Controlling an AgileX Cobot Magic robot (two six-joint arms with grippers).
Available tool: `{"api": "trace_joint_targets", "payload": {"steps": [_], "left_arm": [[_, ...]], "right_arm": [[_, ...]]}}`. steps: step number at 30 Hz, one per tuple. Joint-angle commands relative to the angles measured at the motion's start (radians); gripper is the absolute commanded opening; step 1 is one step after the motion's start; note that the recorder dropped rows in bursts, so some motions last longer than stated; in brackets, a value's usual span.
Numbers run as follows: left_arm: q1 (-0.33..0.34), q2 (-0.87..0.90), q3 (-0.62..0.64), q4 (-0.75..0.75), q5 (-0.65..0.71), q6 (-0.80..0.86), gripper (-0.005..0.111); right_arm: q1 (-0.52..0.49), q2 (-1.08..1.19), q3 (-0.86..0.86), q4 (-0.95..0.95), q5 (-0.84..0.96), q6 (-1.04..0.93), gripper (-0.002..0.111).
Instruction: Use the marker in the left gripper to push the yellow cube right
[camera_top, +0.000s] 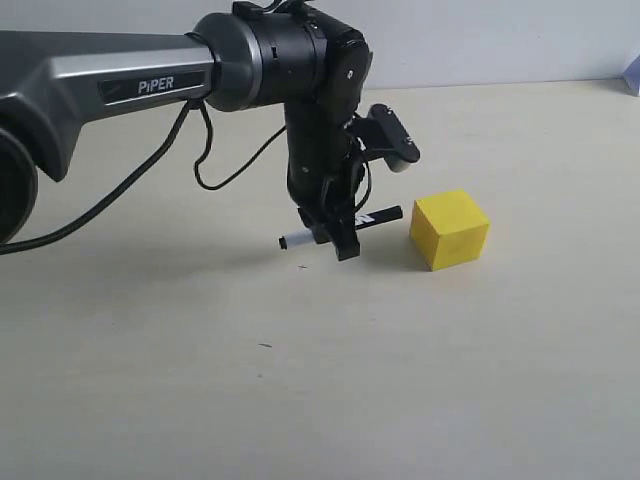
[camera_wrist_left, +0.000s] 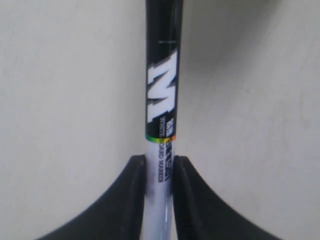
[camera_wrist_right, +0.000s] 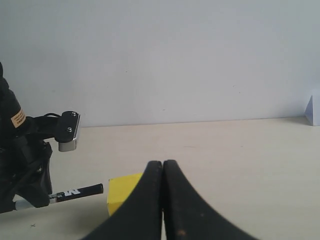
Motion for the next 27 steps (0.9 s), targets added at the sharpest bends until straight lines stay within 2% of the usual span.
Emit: {"api": "trace_joint_targets", "payload": {"steps": [1,5,14,21,27], "left_arm": [[-0.009,-0.005,-0.009,0.004,0.015,0.004,0.0],[-0.026,0.008,-0.018,0.019,-0.015,-0.008,0.0],[-0.087,0.102,-0.185,0.039,0.033,-0.012,0.0],[-0.064,0.102,-0.199,0.133,0.093,-0.048,0.0],[-0.056,0.102,-0.199,0.15,0.094,0.068,0.0]], "right_arm": [[0.001,-0.005,0.005,0.0,-0.008,-0.002,0.0],[0.001,-0.005,0.005,0.0,-0.008,-0.002,0.0],[0.001,-0.005,0.005,0.0,-0.008,-0.002,0.0],[0.001,-0.005,0.005,0.0,-0.008,-0.002,0.0],[0.001,-0.005,0.005,0.0,-0.008,-0.002,0.0]]}}
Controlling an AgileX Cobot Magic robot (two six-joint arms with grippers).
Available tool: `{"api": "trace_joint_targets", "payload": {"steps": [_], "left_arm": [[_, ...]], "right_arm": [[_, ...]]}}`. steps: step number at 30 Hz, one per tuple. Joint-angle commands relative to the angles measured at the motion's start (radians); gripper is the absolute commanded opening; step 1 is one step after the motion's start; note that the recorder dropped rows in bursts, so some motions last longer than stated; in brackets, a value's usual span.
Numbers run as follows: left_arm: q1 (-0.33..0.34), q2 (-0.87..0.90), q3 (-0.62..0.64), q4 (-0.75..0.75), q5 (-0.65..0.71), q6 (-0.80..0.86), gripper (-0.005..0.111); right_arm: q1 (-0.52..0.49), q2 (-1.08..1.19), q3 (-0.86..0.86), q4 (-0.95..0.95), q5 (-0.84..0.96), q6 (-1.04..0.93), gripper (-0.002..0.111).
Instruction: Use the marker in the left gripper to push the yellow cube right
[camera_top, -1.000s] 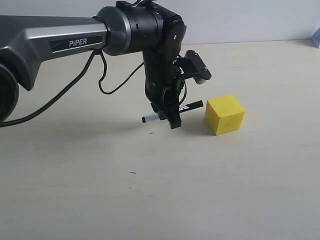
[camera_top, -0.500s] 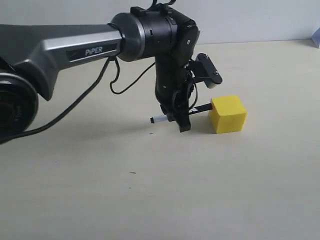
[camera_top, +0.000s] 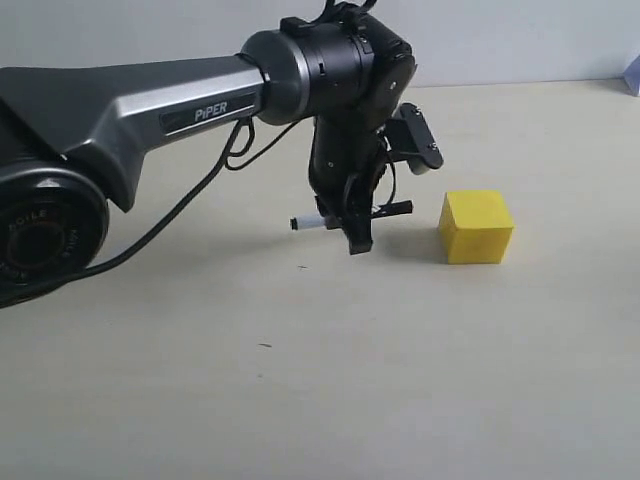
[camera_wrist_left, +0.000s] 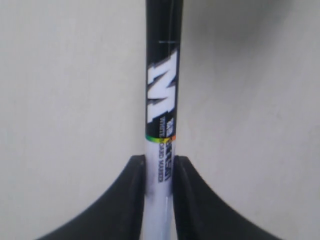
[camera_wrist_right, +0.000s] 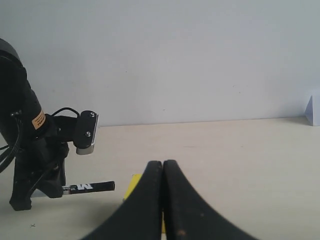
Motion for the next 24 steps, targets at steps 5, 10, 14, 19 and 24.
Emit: {"api": "trace_joint_targets", "payload": {"steps": [5,10,14,19,24], "left_arm": [[0.017,-0.003,-0.006,-0.036,0.006,0.158,0.0],[0.035,-0.003,-0.006,-0.103,0.006,0.228,0.0],[0.042,-0.003,-0.006,-0.107,0.006,0.232,0.0],[0.044,-0.003,-0.006,-0.107,0.006,0.232,0.0],[0.044,0.001,-0.006,-0.111,0.006,0.232,0.0]], "right_arm": [[0.001,-0.005,0.005,0.0,-0.008,-0.002,0.0],[0.001,-0.005,0.005,0.0,-0.008,-0.002,0.0],[0.001,-0.005,0.005,0.0,-0.008,-0.002,0.0],[0.001,-0.005,0.005,0.0,-0.008,-0.002,0.0],[0.001,-0.005,0.005,0.0,-0.008,-0.002,0.0]]}}
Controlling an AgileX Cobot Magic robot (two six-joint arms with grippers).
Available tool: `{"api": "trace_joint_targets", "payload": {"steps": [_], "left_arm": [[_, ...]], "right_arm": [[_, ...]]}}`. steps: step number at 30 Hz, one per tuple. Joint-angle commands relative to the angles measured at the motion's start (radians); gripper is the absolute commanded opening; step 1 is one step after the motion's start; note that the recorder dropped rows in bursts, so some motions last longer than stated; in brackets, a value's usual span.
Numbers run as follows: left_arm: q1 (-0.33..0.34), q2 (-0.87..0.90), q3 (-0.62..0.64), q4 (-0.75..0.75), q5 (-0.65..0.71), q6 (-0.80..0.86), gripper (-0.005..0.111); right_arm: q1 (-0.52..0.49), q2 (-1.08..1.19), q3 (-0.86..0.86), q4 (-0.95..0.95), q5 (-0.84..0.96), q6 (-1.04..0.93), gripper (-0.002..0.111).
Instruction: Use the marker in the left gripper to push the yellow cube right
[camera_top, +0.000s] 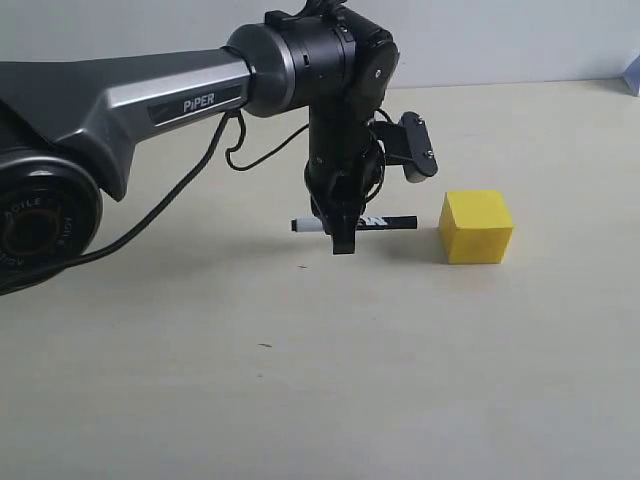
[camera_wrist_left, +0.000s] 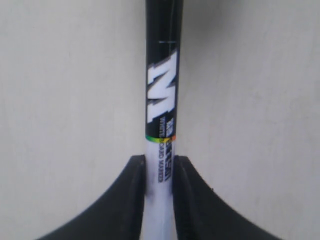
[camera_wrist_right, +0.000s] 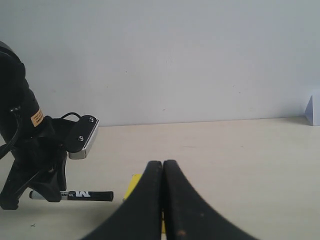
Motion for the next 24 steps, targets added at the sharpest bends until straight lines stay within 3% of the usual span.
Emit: {"api": "trace_joint_targets", "payload": {"steps": [1,24], "left_arm": [[0.006,0.001,-0.006,-0.013,0.001,0.004,0.0],[0.006,0.001,-0.006,-0.022,0.001,-0.011,0.0]], "right_arm": [[0.001,-0.005,0.005,0.0,-0.008,-0.002,0.0],[0.001,-0.005,0.005,0.0,-0.008,-0.002,0.0]]}}
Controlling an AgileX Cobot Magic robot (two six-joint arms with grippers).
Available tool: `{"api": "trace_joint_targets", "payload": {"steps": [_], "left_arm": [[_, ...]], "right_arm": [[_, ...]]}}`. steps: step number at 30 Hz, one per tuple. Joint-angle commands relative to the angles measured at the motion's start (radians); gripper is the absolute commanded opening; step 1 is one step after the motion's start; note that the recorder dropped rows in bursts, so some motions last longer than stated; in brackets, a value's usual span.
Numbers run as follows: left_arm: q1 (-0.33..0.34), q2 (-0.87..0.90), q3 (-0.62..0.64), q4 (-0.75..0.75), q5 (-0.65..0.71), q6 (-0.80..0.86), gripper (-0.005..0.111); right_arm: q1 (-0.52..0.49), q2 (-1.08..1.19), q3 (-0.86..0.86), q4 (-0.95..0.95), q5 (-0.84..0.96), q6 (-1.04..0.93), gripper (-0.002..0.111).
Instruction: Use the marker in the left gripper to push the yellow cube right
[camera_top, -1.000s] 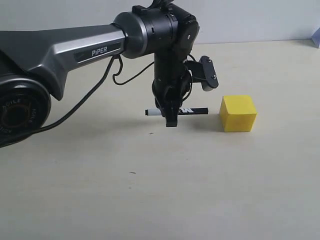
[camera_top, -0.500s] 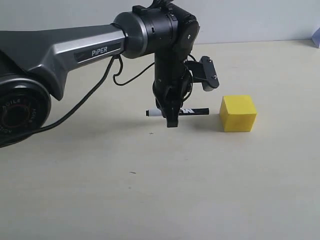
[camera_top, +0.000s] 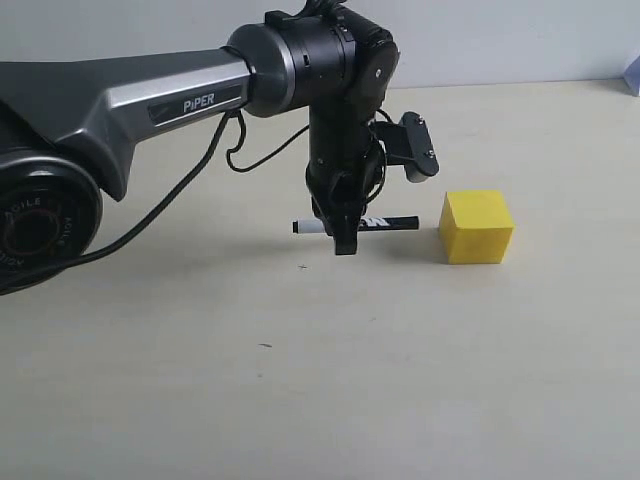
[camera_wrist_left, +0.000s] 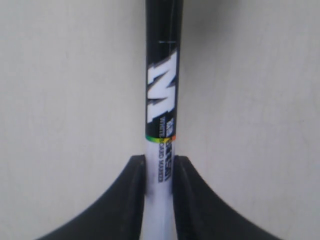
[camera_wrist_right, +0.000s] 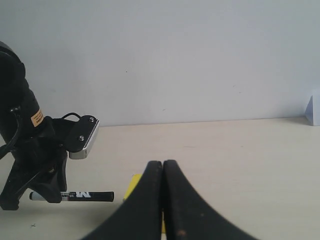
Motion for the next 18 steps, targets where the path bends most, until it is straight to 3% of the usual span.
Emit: {"api": "trace_joint_targets", "payload": {"steps": [1,18], "left_arm": [[0.006,0.001,-0.006,-0.012,0.001,-0.008,0.0],[0.002,-0.009,-0.006,-0.005,0.001,0.106,0.0]], "right_arm": [[0.001,-0.005,0.005,0.0,-0.008,-0.002,0.0],[0.001,-0.005,0.005,0.0,-0.008,-0.002,0.0]]}}
